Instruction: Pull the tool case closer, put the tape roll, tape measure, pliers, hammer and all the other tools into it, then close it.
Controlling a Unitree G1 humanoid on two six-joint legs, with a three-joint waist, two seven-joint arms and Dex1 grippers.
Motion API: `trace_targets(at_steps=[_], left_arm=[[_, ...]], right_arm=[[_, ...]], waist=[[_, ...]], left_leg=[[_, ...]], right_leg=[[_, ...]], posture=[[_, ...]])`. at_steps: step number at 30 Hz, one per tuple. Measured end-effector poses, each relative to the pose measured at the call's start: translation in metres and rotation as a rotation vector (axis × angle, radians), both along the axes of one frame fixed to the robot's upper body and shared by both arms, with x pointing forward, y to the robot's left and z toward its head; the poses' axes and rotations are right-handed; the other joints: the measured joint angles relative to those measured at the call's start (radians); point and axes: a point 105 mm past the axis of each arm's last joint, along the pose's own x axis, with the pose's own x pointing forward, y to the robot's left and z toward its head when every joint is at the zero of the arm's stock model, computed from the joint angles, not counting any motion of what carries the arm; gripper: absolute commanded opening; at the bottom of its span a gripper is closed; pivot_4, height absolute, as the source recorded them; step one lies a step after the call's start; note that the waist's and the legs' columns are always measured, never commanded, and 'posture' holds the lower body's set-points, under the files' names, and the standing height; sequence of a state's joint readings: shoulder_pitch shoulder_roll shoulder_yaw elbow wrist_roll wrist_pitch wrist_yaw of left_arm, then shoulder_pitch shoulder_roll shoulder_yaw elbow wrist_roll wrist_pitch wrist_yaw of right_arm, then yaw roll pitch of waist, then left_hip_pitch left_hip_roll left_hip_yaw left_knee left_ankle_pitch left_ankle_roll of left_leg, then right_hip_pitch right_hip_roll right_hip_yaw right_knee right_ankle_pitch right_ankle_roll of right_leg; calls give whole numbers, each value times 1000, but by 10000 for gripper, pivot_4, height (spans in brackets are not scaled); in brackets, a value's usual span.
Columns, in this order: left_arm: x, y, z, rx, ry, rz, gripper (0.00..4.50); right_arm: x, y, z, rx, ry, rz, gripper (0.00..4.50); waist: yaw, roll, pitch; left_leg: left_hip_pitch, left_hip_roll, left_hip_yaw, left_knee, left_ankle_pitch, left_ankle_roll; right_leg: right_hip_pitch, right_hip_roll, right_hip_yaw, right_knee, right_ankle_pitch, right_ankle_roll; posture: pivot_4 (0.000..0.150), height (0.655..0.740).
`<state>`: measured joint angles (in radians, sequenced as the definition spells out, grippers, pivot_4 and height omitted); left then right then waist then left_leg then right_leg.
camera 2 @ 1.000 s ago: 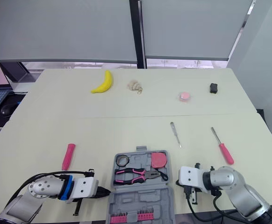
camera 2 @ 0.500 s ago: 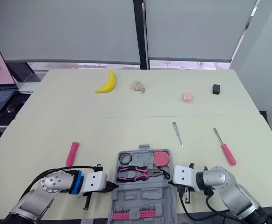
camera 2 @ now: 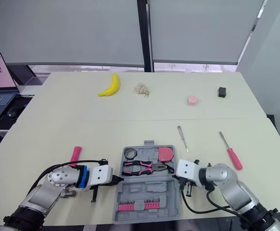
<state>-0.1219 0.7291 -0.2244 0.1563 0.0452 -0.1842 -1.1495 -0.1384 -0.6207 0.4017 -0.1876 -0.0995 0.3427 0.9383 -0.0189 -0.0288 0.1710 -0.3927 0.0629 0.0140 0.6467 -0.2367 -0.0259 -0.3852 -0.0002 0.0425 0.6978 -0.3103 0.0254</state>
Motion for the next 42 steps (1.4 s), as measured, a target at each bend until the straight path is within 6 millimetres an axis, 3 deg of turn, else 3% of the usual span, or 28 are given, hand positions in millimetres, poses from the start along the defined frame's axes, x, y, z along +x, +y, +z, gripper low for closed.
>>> trace_targets(at_steps=[12,28,42], left_arm=[[30,4,5,17,-48,49,375],[17,9,4,32,-30,74,375],[17,9,5,39,-27,76,375]], right_arm=[[17,4,2,5,-10,-19,0],[23,11,4,11,-29,-6,0],[25,12,4,13,-30,-5,0]], waist=[[-3,1,-1],[-14,2,-1],[-14,2,-1]], left_leg=[[1,0,-1,0,1,1],[0,1,1,-2,0,1],[-1,1,1,-2,0,1]], right_leg=[[0,2,0,0,2,-1],[-2,2,1,0,3,-6],[-3,2,1,0,3,-7]], posture=[[1500,7274],[1500,7274],[1500,7274]])
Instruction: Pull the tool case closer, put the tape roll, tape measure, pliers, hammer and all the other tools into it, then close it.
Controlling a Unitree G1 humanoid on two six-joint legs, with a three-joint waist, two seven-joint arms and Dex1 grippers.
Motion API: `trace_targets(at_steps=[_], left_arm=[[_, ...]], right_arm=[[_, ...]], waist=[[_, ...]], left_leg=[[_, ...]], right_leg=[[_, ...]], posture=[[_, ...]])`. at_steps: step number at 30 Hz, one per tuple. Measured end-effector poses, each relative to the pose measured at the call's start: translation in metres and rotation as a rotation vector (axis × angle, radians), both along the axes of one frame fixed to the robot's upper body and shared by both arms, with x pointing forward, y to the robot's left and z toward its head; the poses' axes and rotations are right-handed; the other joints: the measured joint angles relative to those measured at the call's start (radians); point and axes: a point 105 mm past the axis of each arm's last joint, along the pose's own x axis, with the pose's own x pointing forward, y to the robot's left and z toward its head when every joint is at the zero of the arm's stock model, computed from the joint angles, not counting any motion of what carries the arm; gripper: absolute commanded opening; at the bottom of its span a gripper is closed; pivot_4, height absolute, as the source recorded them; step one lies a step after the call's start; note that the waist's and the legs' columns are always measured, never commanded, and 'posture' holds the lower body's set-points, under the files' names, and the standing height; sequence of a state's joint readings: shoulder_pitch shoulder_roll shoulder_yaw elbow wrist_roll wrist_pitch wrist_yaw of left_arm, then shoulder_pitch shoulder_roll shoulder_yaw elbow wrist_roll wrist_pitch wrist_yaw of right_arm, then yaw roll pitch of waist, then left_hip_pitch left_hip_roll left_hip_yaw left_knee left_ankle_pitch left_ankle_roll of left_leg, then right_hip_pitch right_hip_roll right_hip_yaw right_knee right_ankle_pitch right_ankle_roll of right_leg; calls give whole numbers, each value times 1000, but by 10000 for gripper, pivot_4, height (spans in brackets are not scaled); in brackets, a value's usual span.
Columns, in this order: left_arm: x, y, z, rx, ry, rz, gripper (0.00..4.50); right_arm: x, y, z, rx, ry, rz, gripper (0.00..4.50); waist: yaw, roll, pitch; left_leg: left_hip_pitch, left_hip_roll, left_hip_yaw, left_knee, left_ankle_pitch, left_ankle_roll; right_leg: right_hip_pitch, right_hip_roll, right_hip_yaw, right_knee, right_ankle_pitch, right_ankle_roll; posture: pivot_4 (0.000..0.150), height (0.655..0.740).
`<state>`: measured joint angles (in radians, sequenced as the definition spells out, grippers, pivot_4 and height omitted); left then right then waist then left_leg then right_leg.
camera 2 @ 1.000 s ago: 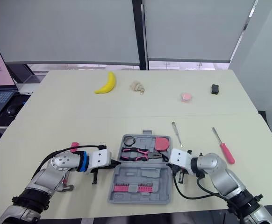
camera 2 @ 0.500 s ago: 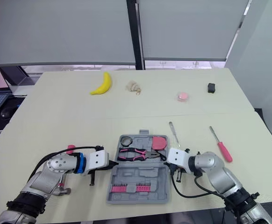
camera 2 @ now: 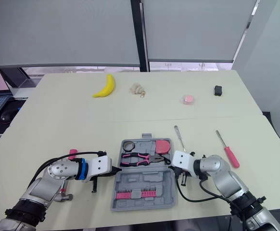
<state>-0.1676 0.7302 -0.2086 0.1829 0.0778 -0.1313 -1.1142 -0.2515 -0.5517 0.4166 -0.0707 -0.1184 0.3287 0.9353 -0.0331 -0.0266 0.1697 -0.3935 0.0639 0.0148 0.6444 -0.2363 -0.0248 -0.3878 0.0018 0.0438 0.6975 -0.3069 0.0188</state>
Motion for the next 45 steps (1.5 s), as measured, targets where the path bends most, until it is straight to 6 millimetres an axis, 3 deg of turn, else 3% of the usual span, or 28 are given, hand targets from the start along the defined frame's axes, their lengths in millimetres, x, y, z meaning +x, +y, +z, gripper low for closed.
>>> trace_targets(at_steps=[10,17,20,23,27,31,38,42,44,45], left_arm=[[-1,4,2,18,20,3,375],[-1,6,2,18,28,5,375],[-3,12,5,-6,44,20,375],[-3,32,20,-77,43,79,375],[6,57,60,-245,-52,201,375],[2,107,75,-274,-42,409,11920],[-30,171,69,-247,43,633,32262],[-39,185,69,-244,44,681,44773],[-42,188,70,-228,39,670,45000],[-44,190,70,-221,40,673,45000]], right_arm=[[0,-5,3,-10,-21,-21,0],[-1,-34,11,-31,-42,-116,0],[-4,-45,23,-34,-102,-133,0],[-9,-60,40,-7,-167,-184,0],[-19,-88,67,52,-203,-299,0],[-30,-137,91,19,-187,-429,7855],[-53,-190,108,-48,-106,-518,24575],[-60,-208,109,-56,-58,-552,35959],[-62,-212,108,-56,-32,-552,43370],[-63,-214,108,-56,-25,-554,44713]], waist=[[0,0,0],[0,0,0],[0,-1,0],[2,-2,2],[4,-2,2],[4,-3,3],[1,-3,3],[4,-4,4],[5,-5,4],[4,-5,4]], left_leg=[[-1,1,0,0,0,0],[-1,1,0,0,0,0],[-2,1,-1,0,0,0],[-4,1,-3,0,0,0],[-5,0,-4,0,0,0],[-4,0,-2,0,0,0],[-3,1,-1,-1,0,0],[-3,1,-2,-1,0,0],[-3,1,-2,-1,0,0],[-3,1,-2,-1,0,0]], right_leg=[[0,1,0,0,0,0],[-1,1,0,0,-1,0],[-1,1,0,0,-3,3],[-2,0,-1,0,-3,3],[-1,-2,-1,-1,-3,2],[-1,-3,-2,-2,-4,4],[-1,-5,-2,-2,-5,3],[-1,-6,-1,-2,-5,2],[-1,-7,-1,-2,-6,2],[-1,-7,0,-2,-6,2]], posture=[[1500,7274],[1500,7274],[1500,7274],[1500,7274],[1500,7274],[1500,7274],[1500,7274],[1500,7274],[1500,7274],[1500,7274]])
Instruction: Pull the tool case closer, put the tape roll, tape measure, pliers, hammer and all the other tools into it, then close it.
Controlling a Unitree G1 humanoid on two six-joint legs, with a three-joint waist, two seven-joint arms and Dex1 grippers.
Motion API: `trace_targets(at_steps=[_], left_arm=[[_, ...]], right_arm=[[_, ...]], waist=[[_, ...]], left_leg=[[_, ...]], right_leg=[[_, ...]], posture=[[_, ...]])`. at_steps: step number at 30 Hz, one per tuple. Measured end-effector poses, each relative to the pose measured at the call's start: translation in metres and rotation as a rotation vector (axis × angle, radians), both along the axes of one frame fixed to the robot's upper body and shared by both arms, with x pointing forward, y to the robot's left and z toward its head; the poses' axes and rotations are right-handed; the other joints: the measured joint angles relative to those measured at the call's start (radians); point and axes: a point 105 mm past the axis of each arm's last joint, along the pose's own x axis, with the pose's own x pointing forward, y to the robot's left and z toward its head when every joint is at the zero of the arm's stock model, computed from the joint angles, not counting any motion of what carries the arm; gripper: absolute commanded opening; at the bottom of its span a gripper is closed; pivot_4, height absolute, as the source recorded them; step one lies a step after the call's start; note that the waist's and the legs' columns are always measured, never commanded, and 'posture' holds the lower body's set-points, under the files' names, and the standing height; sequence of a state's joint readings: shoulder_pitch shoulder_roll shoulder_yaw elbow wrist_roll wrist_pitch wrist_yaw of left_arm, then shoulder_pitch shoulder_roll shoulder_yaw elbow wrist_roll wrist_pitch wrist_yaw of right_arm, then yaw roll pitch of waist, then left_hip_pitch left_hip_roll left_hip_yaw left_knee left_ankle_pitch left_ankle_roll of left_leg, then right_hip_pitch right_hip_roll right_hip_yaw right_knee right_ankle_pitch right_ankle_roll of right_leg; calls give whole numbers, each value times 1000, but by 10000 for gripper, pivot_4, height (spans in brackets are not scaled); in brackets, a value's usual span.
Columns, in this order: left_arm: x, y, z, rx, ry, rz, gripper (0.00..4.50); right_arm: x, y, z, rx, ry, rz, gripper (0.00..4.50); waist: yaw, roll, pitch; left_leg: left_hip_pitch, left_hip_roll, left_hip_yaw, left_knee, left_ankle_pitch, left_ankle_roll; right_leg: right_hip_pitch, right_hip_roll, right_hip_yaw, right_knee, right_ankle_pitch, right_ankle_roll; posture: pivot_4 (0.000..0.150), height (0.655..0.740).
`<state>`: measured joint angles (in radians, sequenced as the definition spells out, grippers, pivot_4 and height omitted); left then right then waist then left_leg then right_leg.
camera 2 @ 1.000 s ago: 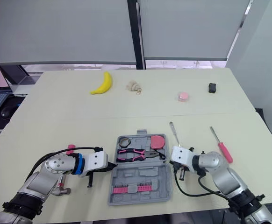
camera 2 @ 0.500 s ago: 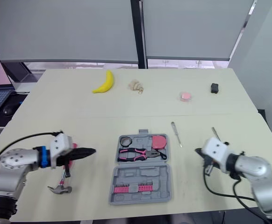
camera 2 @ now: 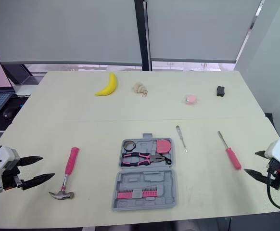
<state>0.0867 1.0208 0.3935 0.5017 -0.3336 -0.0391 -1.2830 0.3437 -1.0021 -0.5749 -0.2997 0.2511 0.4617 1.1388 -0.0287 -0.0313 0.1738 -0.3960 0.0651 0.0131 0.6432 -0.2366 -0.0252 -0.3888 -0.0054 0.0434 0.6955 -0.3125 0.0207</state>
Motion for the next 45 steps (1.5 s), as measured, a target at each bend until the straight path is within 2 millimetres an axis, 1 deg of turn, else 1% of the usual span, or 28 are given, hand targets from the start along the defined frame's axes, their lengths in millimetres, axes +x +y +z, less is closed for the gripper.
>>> trace_targets(at_steps=[3,12,18,27,29,31,35,38,40,43,44,45], left_arm=[[-3,2,-1,5,-1,-4,45000],[-4,4,-1,15,-12,-10,45000],[-4,9,-2,11,-21,5,45000],[-10,14,-7,6,-8,18,45000],[-14,16,-10,4,7,27,45000],[-22,19,-15,11,32,44,45000],[-41,34,-22,40,74,113,45000],[-47,37,-26,57,82,116,45000],[-48,34,-25,57,83,95,45000],[-39,18,-18,42,39,14,45000],[-36,10,-15,32,18,-23,45000],[-30,-6,-10,9,-20,-80,45000]], right_arm=[[0,-6,0,5,14,-11,44713],[9,-4,-4,-25,-17,27,44713],[8,-7,-7,-32,-13,27,44713],[6,-10,-9,-29,-2,29,44713],[6,-11,-9,-29,-3,27,44713],[6,-11,-9,-32,-4,26,44713],[0,-17,-11,-50,4,11,44713],[-2,-20,-11,-64,-12,-4,44713],[-2,-19,-10,-66,-29,-7,44713],[0,-7,-7,-42,-69,14,44713],[1,-4,-6,-33,-87,12,44713],[4,4,-3,-10,-122,13,44713]], waist=[[0,0,0],[-1,0,0],[-1,0,0],[-1,0,0],[-2,0,0],[-4,0,0],[-3,0,0],[-1,-1,0],[1,-1,0],[2,-1,0],[2,-1,0],[2,-1,0]], left_leg=[[0,0,0,0,0,0],[0,0,0,-1,0,0],[-1,0,0,-1,0,0],[0,0,1,-1,0,0],[0,0,1,-1,0,0],[0,0,1,-1,0,0],[0,0,0,-1,0,0],[0,0,0,-1,0,0],[0,0,0,-1,0,0],[0,1,0,0,0,0],[0,1,1,0,0,0],[0,2,1,0,0,0]], right_leg=[[0,-1,0,0,0,0],[0,0,0,0,-1,-1],[0,0,-1,0,-1,-1],[0,0,-1,0,-1,-1],[0,0,-1,0,-1,-1],[0,0,-1,0,-1,-1],[0,0,-1,0,-1,-1],[0,0,-1,0,-1,-1],[0,-1,-1,0,-1,-2],[0,-2,-1,1,-1,-2],[0,-2,0,1,-1,-2],[1,-3,-1,1,0,0]], posture=[[1500,7274],[1500,7274],[1500,7274],[1500,7274],[1500,7274],[1500,7274],[1500,7274],[1500,7274],[1500,7274],[1500,7274],[1500,7274],[1500,7274]])
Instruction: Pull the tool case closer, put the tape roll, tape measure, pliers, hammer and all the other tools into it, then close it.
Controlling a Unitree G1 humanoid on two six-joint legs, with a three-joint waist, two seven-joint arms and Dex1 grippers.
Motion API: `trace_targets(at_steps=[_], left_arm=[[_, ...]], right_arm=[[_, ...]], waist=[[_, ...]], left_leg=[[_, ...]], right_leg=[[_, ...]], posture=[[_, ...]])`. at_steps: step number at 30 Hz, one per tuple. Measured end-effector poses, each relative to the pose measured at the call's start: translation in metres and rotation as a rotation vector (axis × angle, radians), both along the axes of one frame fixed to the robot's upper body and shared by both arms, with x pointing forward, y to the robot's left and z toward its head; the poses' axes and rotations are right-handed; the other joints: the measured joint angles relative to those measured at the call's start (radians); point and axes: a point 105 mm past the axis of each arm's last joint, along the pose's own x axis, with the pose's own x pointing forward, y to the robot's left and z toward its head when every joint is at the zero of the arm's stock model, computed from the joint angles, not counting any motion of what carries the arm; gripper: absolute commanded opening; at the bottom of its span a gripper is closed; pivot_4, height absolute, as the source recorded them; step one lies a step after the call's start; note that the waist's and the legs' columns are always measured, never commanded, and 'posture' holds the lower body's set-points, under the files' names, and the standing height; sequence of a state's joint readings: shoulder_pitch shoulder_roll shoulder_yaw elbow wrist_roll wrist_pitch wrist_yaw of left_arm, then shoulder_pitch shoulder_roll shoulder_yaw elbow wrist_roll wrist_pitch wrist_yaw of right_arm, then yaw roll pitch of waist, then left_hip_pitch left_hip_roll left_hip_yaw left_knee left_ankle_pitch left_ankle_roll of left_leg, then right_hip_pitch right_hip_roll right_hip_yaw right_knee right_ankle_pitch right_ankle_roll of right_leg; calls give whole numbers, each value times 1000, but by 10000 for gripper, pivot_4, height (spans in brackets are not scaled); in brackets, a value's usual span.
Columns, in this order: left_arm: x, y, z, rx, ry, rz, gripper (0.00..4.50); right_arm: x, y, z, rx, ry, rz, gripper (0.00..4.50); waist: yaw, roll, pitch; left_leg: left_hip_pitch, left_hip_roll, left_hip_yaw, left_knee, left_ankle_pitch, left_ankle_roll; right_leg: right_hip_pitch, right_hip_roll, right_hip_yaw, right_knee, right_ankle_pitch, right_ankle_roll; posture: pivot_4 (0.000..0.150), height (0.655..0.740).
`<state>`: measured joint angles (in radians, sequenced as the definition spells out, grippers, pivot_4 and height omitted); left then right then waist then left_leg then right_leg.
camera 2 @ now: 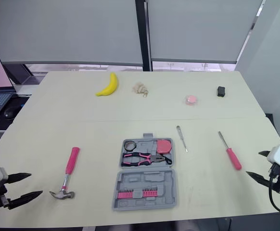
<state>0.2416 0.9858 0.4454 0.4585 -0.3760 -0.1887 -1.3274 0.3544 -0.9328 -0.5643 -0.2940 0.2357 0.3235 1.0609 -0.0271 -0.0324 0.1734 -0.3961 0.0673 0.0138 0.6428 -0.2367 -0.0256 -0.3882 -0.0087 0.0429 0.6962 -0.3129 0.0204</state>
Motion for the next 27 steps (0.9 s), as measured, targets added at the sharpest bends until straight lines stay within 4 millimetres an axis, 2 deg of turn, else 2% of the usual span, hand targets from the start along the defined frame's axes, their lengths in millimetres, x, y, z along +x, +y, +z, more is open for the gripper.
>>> trace_targets(at_steps=[3,6,10,12,14,16,19,23,27], left_arm=[[11,-45,12,-69,-74,-156,45000],[18,-81,25,-118,-112,-268,45000],[31,-145,50,-211,-182,-462,45000],[38,-164,62,-230,-212,-512,45000],[44,-176,71,-251,-236,-535,45000],[46,-180,72,-263,-223,-538,45000],[50,-191,73,-288,-206,-558,45000],[48,-195,71,-302,-195,-567,45000],[47,-198,70,-305,-195,-578,45000]], right_arm=[[10,30,7,75,-80,33,44713],[20,56,7,135,-132,33,44713],[45,102,-6,221,-186,20,44713],[59,115,-14,231,-195,-20,44713],[71,125,-22,236,-190,-44,44713],[79,132,-31,237,-176,-60,44713],[101,148,-47,258,-154,-98,44713],[124,165,-62,291,-132,-139,44713],[143,173,-71,297,-128,-180,44713]], waist=[[-1,0,0],[-4,-1,-1],[-4,-1,0],[-4,0,0],[-5,0,0],[-5,0,0],[-6,0,0],[-7,0,0],[-6,0,0]], left_leg=[[-1,1,0,1,0,0],[-1,-2,0,0,0,0],[-1,-3,-1,2,0,0],[0,-3,-1,2,0,0],[-1,-3,-1,2,0,0],[-2,-4,-1,1,0,0],[-3,-4,-2,1,0,0],[-3,-3,-2,1,0,0],[-3,-3,-3,1,0,0]], right_leg=[[0,0,1,0,1,1],[0,1,1,0,1,1],[0,4,2,0,1,2],[0,8,2,1,2,2],[0,9,3,1,3,-1],[-1,9,2,0,4,-3],[-2,10,2,0,4,-3],[-2,10,1,1,4,-3],[-2,10,1,0,4,-4]], posture=[[1500,7274],[1500,7274],[1500,7274],[1500,7274],[1500,7274],[1500,7274],[1500,7274],[1500,7274],[1500,7274]])
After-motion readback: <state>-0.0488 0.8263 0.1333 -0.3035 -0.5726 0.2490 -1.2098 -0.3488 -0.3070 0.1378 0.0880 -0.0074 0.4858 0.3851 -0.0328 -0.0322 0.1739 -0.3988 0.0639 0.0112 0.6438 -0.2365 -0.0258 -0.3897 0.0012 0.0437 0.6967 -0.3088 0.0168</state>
